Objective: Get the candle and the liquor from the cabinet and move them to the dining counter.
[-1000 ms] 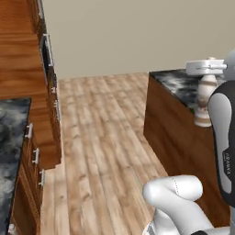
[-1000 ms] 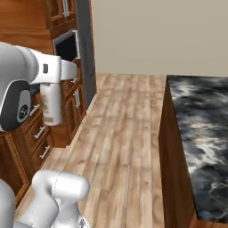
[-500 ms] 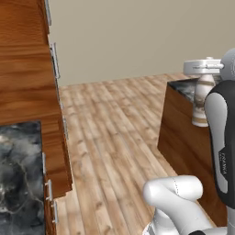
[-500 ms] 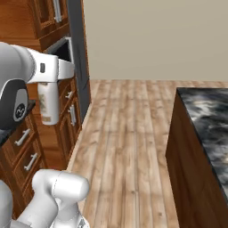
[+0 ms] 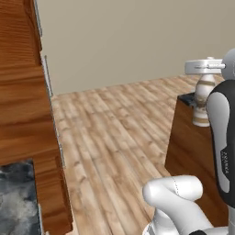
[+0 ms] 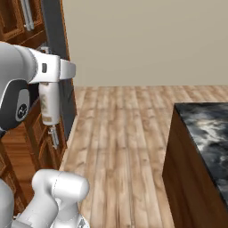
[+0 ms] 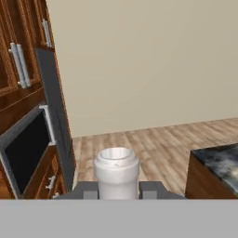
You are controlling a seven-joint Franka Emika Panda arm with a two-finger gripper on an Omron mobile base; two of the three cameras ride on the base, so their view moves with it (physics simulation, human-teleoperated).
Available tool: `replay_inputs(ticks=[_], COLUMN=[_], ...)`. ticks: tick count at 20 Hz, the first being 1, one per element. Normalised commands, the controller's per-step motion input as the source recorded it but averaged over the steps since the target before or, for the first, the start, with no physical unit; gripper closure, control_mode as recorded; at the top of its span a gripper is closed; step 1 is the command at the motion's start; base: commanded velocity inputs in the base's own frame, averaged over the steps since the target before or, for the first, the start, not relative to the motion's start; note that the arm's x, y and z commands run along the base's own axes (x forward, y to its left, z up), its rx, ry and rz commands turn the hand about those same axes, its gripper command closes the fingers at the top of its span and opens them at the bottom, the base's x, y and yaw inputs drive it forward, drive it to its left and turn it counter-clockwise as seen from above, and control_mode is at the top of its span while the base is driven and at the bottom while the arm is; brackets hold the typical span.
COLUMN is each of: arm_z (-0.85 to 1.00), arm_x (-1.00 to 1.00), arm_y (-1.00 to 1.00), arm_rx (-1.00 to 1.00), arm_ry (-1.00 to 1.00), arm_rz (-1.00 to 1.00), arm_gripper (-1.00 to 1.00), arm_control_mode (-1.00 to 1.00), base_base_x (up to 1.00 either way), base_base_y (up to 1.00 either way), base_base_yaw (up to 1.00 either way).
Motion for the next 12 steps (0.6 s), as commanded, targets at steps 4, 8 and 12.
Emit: replay_inputs(ticks=[4,8,12], arm_z=[0.0,0.0,0.0], arm_x=[0.0,0.0,0.0], arm_y=[0.0,0.0,0.0], arm_rx=[0.0,0.0,0.0], arm_ry=[0.0,0.0,0.0], arm_rz=[0.0,0.0,0.0], arm_gripper=[1.0,1.0,1.0], arm_control_mode=[1.0,1.0,1.0], base_base_x=[1.0,1.0,1.0], base_base_y=[0.21,0.12,0.0], base_base_yaw=[-0.2,-0.19,-0.18])
